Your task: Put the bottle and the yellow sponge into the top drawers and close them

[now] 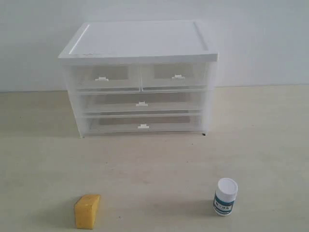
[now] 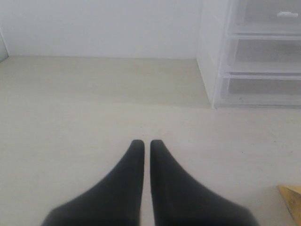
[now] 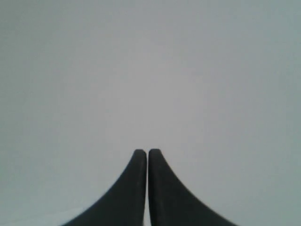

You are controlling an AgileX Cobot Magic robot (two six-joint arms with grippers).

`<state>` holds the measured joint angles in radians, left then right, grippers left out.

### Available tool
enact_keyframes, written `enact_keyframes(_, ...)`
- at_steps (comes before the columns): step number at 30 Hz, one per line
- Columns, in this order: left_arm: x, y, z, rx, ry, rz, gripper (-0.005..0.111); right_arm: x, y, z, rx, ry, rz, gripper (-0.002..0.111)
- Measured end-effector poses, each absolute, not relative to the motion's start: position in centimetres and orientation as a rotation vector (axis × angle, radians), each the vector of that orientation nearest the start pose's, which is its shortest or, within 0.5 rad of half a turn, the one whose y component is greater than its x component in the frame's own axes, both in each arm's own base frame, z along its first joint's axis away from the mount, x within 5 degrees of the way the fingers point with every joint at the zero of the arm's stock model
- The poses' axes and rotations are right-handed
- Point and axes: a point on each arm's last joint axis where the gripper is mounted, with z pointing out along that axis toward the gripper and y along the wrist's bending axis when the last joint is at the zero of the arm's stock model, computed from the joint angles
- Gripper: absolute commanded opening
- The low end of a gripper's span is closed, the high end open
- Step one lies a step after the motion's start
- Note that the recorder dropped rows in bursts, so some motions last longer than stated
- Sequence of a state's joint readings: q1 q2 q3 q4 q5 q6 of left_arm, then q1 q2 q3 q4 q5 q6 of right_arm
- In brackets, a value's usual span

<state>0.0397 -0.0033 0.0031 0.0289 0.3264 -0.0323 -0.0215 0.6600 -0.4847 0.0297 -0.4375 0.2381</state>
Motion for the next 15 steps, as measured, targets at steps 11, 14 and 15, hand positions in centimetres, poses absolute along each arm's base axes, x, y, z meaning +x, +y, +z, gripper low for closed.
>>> enact_keyframes(11, 5.4, 0.3, 18.3, -0.047, 1.807, 0.033, 0.004, 24.2, 2.1, 29.6, 0.05, 1.456, 0.153, 0.0)
enact_keyframes(14, 5.4, 0.3, 18.3, -0.047, 1.807, 0.033, 0.004, 25.3, 3.8, 28.0, 0.031, 1.498, 0.14, 0.0)
enact_keyframes(15, 5.4, 0.3, 18.3, -0.047, 1.807, 0.033, 0.004, 25.6, 4.5, 27.4, 0.023, 1.508, 0.134, 0.0)
